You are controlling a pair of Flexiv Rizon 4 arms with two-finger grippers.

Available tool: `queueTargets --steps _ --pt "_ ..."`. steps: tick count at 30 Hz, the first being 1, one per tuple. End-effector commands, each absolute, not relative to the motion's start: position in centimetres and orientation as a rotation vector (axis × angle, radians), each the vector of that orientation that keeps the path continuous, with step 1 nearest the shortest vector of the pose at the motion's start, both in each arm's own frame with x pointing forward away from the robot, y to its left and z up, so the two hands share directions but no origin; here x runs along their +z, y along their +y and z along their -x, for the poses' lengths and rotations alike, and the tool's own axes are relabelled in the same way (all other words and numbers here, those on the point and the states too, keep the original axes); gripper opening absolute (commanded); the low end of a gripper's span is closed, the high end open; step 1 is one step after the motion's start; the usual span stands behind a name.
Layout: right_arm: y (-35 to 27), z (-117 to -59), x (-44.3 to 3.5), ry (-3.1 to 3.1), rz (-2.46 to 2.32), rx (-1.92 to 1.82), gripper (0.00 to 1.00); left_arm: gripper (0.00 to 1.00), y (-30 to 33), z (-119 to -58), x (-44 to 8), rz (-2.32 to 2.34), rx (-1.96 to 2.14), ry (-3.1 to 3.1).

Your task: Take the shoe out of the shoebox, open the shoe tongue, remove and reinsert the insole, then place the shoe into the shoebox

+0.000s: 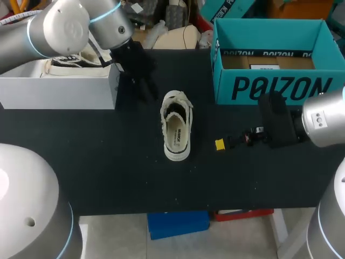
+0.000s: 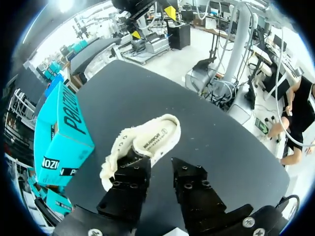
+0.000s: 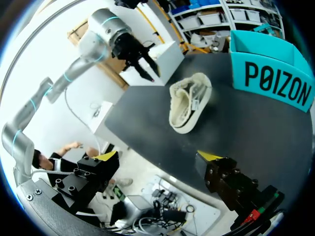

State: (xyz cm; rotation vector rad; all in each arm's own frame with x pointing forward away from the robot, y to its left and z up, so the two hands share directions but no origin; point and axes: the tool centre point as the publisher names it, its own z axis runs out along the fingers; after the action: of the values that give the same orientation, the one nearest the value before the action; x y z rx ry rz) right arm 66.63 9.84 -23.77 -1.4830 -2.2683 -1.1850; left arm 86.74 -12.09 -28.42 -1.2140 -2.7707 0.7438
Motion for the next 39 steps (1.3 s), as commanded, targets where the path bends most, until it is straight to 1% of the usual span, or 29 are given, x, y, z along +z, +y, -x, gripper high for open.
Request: queueTargets --steps 1,9,11,13,15,19,24,31,39 --pt "9.7 -66.4 -23.7 -2.268 1.483 -1.186 1.0 1.0 -10.8 -85.0 -28.2 1.223 0.738 -2.824" --pt "9.7 -66.4 -23.7 -2.268 1.483 -1.186 1.0 1.0 -10.8 -85.0 -28.2 1.223 0.738 -2.824" --pt "9.7 -66.4 -23.7 -2.268 1.483 -1.186 1.0 1.0 -11.5 -84.6 -28.1 1.014 0.857 -2.798" --pt "9.7 -66.4 -23.7 -2.268 1.483 -1.186 1.0 1.0 -11.6 -84.6 -28.0 0.948 0.867 -2.832" --pt "9.7 -66.4 -23.7 -2.268 1.483 -1.186 1.0 1.0 -11.4 -84.7 -27.2 0.779 0.922 -2.857" --pt "9.7 -66.4 -23.7 -2.268 1.483 -1.186 1.0 1.0 -9.7 -84.8 -26.5 0.585 0.984 -2.885" --pt "9.7 -66.4 -23.7 -2.268 1.483 -1.186 1.0 1.0 -6.8 -84.7 -26.7 0.42 1.053 -2.895" --pt "9.7 -66.4 -23.7 -2.268 1.483 -1.186 1.0 1.0 -5.0 -84.2 -27.3 0.413 1.214 -2.882" --pt "9.7 -66.4 -23.7 -2.268 1.483 -1.186 1.0 1.0 -4.1 -84.4 -27.7 0.401 1.276 -2.888"
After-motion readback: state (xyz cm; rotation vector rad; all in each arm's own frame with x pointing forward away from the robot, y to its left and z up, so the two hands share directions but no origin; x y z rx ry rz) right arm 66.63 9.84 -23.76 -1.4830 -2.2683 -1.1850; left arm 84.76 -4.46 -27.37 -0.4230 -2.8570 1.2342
